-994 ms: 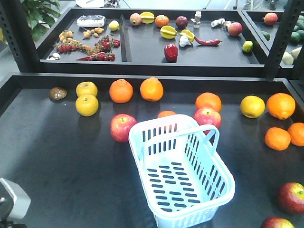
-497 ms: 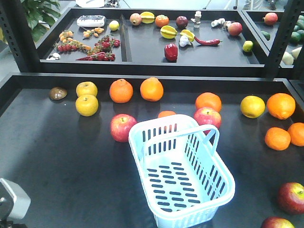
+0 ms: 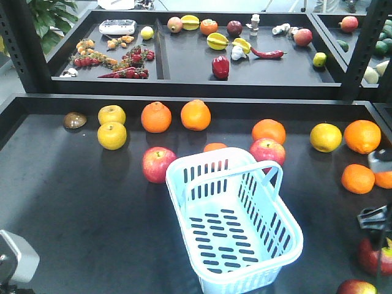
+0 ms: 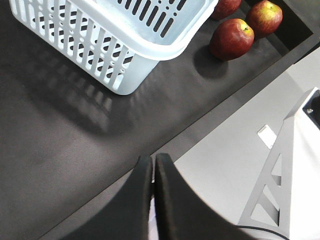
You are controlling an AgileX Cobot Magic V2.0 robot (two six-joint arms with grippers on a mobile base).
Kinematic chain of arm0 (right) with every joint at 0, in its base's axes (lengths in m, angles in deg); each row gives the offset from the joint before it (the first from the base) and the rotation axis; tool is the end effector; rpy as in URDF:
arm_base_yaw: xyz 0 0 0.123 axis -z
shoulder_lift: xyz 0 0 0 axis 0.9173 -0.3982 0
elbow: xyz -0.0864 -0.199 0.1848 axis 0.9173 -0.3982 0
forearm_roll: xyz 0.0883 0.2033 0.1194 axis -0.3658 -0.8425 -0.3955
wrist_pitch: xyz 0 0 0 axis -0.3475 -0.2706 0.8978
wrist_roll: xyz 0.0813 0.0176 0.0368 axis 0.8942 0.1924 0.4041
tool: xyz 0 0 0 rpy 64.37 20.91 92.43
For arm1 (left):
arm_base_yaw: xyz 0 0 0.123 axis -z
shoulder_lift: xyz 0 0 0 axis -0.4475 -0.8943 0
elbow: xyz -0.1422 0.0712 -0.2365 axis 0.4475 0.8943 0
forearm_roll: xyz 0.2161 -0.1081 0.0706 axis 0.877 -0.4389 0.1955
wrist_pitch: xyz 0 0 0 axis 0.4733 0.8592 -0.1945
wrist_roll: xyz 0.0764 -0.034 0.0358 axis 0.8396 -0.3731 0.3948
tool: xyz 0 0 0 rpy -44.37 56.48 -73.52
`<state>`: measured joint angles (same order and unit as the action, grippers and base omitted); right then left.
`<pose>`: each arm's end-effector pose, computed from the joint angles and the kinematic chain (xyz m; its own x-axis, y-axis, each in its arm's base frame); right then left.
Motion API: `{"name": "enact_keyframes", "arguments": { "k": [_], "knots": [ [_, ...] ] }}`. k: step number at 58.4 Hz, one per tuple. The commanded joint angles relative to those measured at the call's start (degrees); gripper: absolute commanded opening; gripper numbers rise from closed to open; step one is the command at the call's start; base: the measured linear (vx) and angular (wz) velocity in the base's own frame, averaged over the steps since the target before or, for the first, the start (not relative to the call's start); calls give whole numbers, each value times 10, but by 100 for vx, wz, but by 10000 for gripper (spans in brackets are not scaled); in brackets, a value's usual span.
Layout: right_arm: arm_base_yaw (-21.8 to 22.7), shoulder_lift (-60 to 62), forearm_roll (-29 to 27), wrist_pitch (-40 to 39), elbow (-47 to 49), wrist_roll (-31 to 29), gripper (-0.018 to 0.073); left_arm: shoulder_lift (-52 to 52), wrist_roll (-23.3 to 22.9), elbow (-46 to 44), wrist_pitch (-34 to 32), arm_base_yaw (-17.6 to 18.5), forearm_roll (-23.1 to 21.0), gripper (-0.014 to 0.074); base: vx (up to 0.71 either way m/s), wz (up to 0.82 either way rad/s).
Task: Pick three apples into basket with both arms
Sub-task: 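Reach the right gripper down and grasp a red apple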
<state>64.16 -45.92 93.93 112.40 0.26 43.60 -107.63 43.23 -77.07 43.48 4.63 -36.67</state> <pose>0.2315 -0.0129 0.2446 -0.9941 -0.0057 -0.1083 0.0208 0.9701 -0.2420 0.0927 -0.0972 0.2287 -0.7140 0.1895 -0.6740 0.5799 0.6994 -0.4177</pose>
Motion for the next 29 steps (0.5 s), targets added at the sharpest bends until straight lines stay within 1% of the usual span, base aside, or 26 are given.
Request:
{"name": "enact_keyframes", "arguments": {
  "k": [1,8,15,21,29],
  "knots": [
    [20,-24,-40,-6,17,-25,707,2,-1,-14,-20,3,-21,-6,0,0],
    [60,-58,-95,-9,17,-57,680,2,-1,-14,-20,3,-21,-6,0,0],
    [92,-81,-123,-12,17,-83,648,2,-1,-14,-20,3,-21,-6,0,0],
    [99,-94,-141,-28,11,-103,624,2,-1,-14,-20,3,-21,-6,0,0],
    [99,-111,-153,-71,-21,-105,606,2,-1,-14,-20,3,-21,-6,0,0]
  ]
}}
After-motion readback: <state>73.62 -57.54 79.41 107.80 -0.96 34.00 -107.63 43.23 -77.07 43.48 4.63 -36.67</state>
